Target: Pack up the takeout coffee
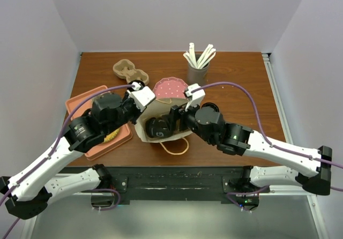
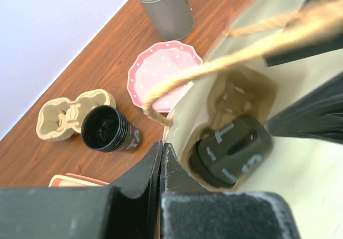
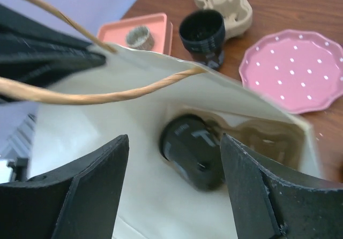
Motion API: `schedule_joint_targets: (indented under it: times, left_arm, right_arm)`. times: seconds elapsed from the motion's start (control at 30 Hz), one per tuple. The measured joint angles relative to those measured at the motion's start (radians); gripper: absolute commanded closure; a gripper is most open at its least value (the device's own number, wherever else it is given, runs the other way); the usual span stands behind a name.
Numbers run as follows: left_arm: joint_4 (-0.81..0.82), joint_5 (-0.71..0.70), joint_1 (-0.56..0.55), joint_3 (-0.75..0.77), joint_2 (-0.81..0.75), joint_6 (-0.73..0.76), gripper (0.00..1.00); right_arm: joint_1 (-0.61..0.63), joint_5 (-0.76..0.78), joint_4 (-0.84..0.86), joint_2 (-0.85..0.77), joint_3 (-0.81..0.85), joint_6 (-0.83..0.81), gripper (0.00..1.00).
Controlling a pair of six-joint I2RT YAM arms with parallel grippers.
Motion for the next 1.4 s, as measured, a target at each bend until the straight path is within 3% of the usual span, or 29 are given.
schedule_joint_targets:
  times: [0.13, 0.4, 0.87, 1.4]
  left_arm:
    - [0.0, -0.008, 0.0, -0.011, -0.003, 0.002, 1.0]
    - [0.026, 0.009, 0.0, -0.01, 0.027, -0.044, 1.0]
    - [0.005, 0.173, 0.0, -0.008, 0.029, -0.222, 1.0]
    - [-0.006, 0.119, 0.0, -0.008, 0.058, -0.104, 1.0]
  right_arm:
    - [-0.003, -0.024, -0.068, 0.026, 0.006, -0.013, 0.18]
    - [-0.004, -0.092, -0.155, 0.195, 0.042, -0.056, 0.16]
    - [-0.018, -0.134, 0.021, 0.233, -0.086, -0.176, 0.04]
    - [-0.089, -0.236, 0.008, 0.321, -0.094, -0.153, 0.01]
